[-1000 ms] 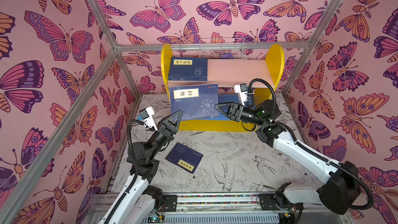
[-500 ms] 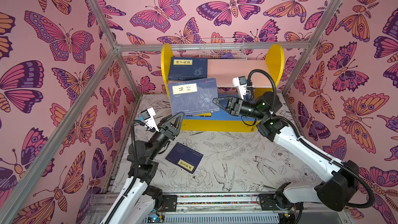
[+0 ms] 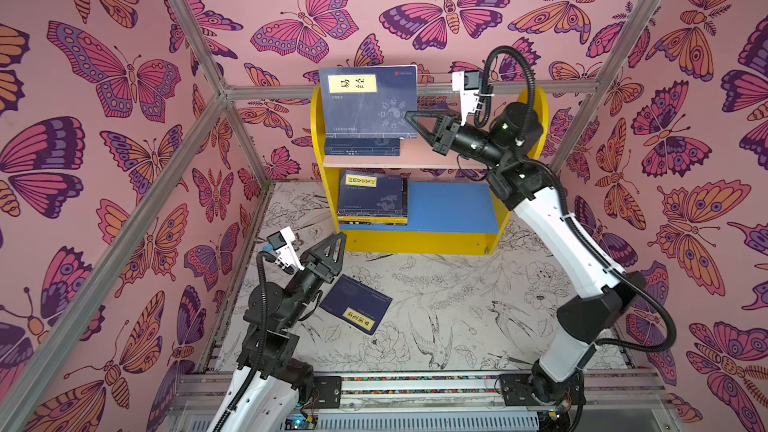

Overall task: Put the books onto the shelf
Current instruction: 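Carry the book onto the upper shelf with the right gripper while the left gripper releases, then lay the book flat on the stacked books and release with the right gripper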

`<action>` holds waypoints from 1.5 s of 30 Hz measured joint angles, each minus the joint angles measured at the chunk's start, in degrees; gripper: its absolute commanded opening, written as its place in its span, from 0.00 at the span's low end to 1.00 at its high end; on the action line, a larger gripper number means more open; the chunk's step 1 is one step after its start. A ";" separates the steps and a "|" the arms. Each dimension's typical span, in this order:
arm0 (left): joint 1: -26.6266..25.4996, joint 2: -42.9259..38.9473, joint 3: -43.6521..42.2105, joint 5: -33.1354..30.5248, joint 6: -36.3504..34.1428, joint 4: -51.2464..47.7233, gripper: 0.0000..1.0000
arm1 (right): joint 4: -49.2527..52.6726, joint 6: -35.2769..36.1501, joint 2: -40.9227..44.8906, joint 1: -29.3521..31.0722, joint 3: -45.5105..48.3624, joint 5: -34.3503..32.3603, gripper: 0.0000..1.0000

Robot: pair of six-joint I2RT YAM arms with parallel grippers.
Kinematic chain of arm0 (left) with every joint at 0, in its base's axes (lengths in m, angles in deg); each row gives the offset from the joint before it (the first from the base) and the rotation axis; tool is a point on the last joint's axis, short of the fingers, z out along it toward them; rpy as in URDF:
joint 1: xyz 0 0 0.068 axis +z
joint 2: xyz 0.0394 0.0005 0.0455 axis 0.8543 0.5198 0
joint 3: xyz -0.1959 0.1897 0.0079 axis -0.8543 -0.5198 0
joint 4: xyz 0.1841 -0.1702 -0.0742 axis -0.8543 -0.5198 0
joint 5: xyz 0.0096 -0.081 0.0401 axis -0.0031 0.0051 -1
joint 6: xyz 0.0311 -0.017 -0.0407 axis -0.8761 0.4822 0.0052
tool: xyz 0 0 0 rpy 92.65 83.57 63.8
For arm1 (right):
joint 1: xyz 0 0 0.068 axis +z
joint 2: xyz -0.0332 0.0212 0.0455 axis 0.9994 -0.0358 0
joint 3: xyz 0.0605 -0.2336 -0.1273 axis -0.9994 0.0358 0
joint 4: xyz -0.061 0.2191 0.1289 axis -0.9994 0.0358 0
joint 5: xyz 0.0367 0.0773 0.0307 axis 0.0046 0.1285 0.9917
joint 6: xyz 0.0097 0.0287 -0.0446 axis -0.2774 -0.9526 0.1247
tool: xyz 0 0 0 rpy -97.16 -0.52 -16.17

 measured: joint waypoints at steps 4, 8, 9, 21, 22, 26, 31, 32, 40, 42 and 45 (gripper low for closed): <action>0.00 0.00 -0.20 0.00 0.02 -0.92 0.65 | 0.13 -1.20 -5.84 -0.13 -0.17 -0.74 0.00; 0.00 0.00 -0.39 0.00 0.00 -1.20 0.65 | 0.13 -2.34 -7.56 -0.42 -0.22 -1.53 0.00; 0.00 0.00 -0.44 0.00 0.00 -1.25 0.65 | 0.11 -2.38 -7.54 -0.44 -0.48 -1.60 0.00; 0.00 0.04 -0.74 0.04 0.02 -1.62 0.65 | -1.84 -8.15 -7.69 -0.44 -1.07 -3.15 0.00; 0.00 0.04 -0.79 0.04 0.02 -1.60 0.65 | -2.64 -9.07 -7.78 -0.57 -1.05 -3.17 0.00; 0.00 0.04 -1.25 0.07 0.17 -1.62 0.65 | -4.72 -11.32 -7.82 -0.85 -1.05 -3.13 0.00; 0.00 0.04 -1.62 0.07 0.68 -2.14 0.65 | -4.28 -11.56 -9.46 -1.07 -3.08 -3.08 0.00; 0.00 0.04 -1.62 0.07 0.72 -2.14 0.65 | -4.00 -11.56 -10.05 -1.07 -3.76 -3.08 0.00; 0.00 0.42 -1.62 0.24 0.90 -2.29 0.65 | -1.46 -12.33 -12.90 -1.07 -7.08 -3.08 0.15; 0.00 0.46 -1.62 0.24 0.90 -2.38 0.65 | -0.98 -11.98 -12.90 -1.01 -7.19 -3.10 0.19; 0.00 0.59 -1.62 0.24 0.94 -2.36 0.65 | 1.70 -9.84 -12.87 -0.74 -7.69 -3.91 0.34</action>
